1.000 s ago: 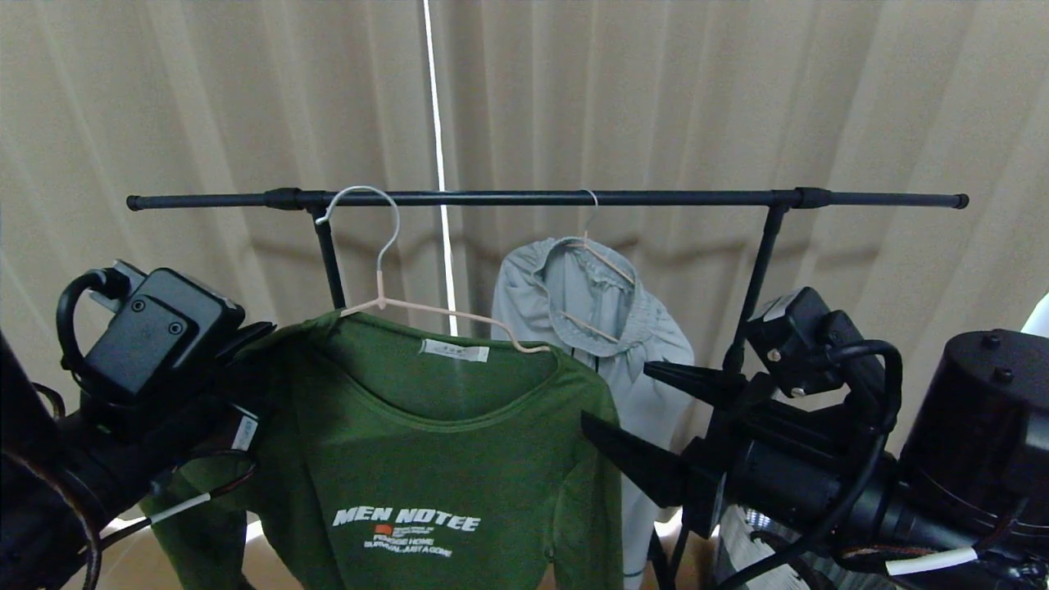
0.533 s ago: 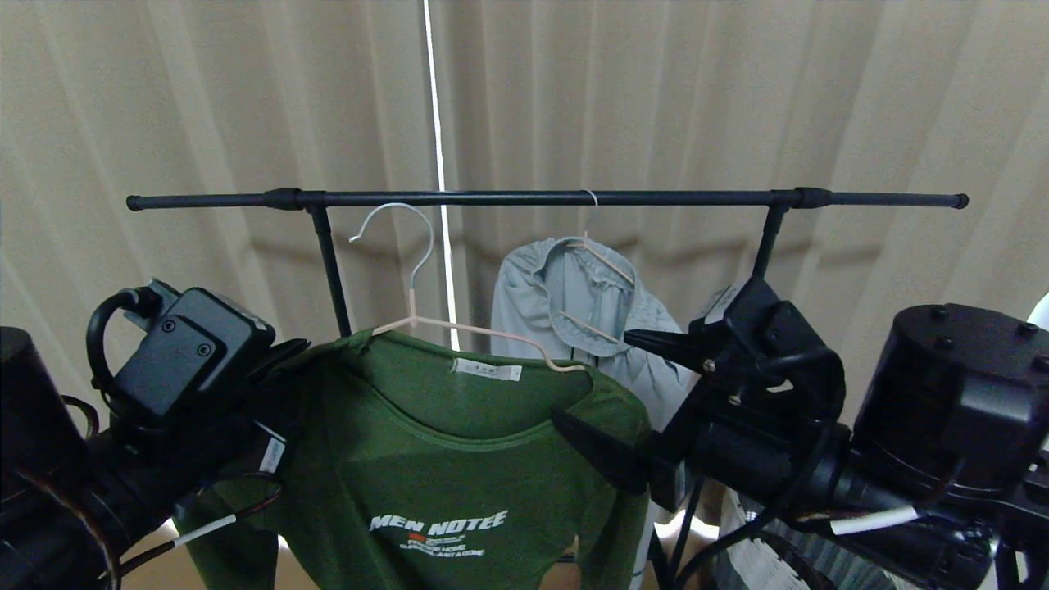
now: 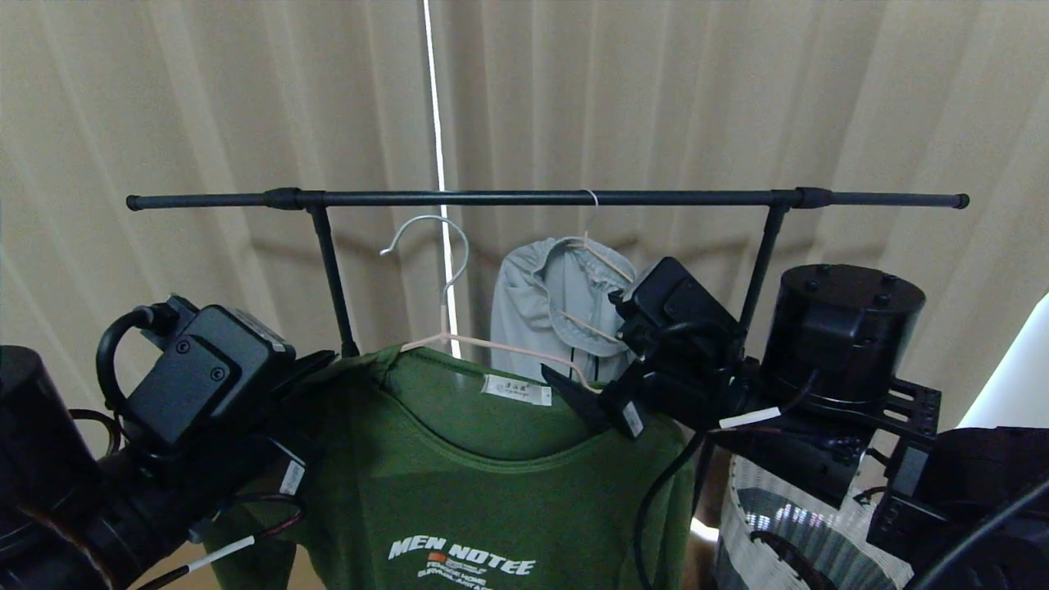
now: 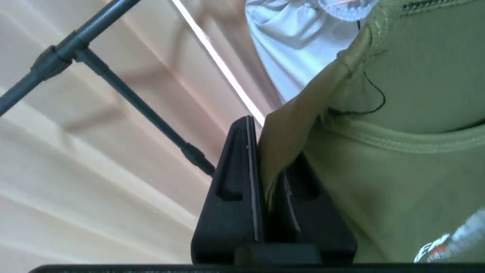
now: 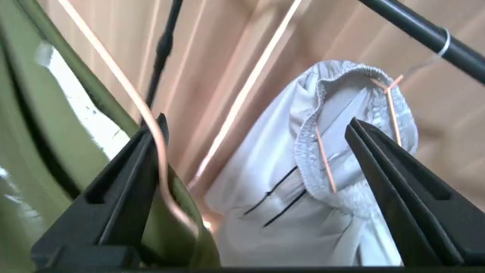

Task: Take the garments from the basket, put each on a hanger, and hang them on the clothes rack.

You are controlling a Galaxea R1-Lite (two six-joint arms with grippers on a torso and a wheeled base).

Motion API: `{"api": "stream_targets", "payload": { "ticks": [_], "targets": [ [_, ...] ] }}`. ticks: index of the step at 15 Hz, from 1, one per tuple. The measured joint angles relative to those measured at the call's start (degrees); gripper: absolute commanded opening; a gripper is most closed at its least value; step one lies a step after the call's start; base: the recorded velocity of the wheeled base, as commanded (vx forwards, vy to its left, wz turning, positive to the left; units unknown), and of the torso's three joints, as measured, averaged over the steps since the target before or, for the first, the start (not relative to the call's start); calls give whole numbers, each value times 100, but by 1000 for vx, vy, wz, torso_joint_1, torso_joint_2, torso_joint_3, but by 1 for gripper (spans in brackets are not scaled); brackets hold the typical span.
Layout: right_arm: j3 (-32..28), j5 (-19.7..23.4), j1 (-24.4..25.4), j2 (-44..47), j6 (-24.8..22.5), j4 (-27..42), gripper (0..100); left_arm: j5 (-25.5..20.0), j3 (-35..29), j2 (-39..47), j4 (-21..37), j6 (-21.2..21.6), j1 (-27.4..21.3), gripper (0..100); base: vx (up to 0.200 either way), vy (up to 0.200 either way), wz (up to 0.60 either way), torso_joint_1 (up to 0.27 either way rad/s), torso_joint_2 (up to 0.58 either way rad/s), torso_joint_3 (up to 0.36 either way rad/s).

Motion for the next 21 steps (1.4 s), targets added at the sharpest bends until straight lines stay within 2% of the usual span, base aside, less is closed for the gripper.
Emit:
{"api": "stream_targets", "payload": {
  "ticks": [5,6,10,16,17,20,21],
  "targets": [
    [-227,0,100,163,-235,2,100,-2,-11,107,-145,0,-63,0,0,0,0,0,0,0],
    [-233,7,146,177,-238,2,0,-2,-13,129,-169,0,-63,0,0,0,0,0,0,0],
    [-244,11,273,218,-235,-33,0,-11,17,234,-441,5,-83,0,0,0,0,0,0,0],
    [-211,13,284,190,-223,-63,0,-9,63,291,-525,5,-85,0,0,0,0,0,0,0],
    [-191,11,284,177,-213,-68,0,-7,77,294,-583,-9,-111,100,0,0,0,0,0,0],
    [-50,5,271,94,-180,-112,0,-13,173,289,-835,-211,-265,100,0,0,0,0,0,0],
    [46,7,240,32,-174,-249,0,-35,236,283,-1117,-395,-350,100,0,0,0,0,0,0]
  ]
}}
